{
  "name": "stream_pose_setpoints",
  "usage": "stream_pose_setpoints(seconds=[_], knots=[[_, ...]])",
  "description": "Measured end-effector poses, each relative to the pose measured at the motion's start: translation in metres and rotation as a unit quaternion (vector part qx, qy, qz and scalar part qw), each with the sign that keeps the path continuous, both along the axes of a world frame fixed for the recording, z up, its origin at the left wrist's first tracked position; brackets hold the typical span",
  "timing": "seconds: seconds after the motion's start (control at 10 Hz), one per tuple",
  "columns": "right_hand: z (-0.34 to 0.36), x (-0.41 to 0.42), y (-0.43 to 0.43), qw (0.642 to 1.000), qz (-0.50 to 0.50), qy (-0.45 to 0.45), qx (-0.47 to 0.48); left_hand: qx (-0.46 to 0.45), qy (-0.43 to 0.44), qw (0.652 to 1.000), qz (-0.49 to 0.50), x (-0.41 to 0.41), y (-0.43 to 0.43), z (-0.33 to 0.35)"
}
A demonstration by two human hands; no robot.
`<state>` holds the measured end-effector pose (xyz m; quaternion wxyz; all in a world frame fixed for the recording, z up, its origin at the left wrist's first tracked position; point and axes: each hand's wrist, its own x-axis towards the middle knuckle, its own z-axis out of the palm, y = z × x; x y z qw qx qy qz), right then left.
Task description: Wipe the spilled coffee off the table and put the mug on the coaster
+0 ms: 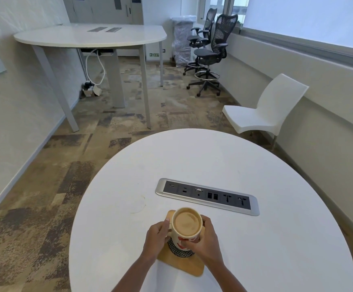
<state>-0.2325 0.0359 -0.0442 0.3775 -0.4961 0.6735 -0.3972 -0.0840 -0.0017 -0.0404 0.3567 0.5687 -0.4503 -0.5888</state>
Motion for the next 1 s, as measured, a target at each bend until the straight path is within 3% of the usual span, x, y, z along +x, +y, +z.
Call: stream_pose_setpoints(seconds=[0.6,0.8,1.0], knots=[[0.0,0.007,0.008,1.0,-0.004,0.028,0.002,-0.013,-0.014,1.0,0.002,0.004,-0.003,-0.003],[0.0,-0.006,0.021,0.995,0.033,0.091,0.037,-0.036,-0.053,0.997,0.043,-0.001,0.001,-0.008],[-0.012,-0.046,0.049,0.992,-0.012,0.124,0.017,-0.058,-0.087,0.985,0.135,-0.014,0.027,-0.008]])
